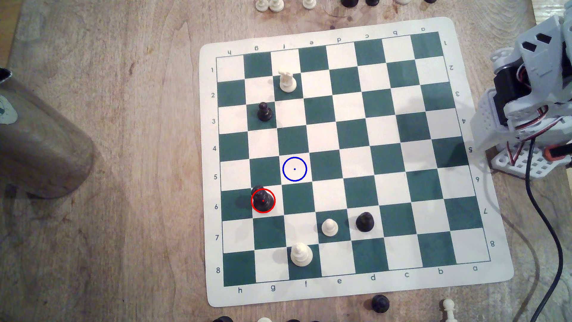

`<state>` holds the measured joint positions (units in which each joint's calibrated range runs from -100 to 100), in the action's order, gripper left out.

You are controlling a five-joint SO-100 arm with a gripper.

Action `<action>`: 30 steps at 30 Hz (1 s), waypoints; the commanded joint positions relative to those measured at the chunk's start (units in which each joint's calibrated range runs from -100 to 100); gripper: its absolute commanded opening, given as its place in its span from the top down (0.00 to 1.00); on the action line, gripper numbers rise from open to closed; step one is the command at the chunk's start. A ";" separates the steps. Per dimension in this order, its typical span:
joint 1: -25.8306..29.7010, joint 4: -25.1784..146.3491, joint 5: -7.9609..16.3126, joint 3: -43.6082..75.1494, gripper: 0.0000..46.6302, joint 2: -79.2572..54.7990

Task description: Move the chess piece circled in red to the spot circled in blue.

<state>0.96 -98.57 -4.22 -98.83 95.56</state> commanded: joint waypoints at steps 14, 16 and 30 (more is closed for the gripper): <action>9.72 87.18 0.29 7.53 1.00 0.11; 9.95 92.91 0.29 9.98 1.00 0.11; 10.89 140.50 0.24 31.83 0.98 -5.24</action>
<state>13.72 38.25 -4.13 -72.71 91.29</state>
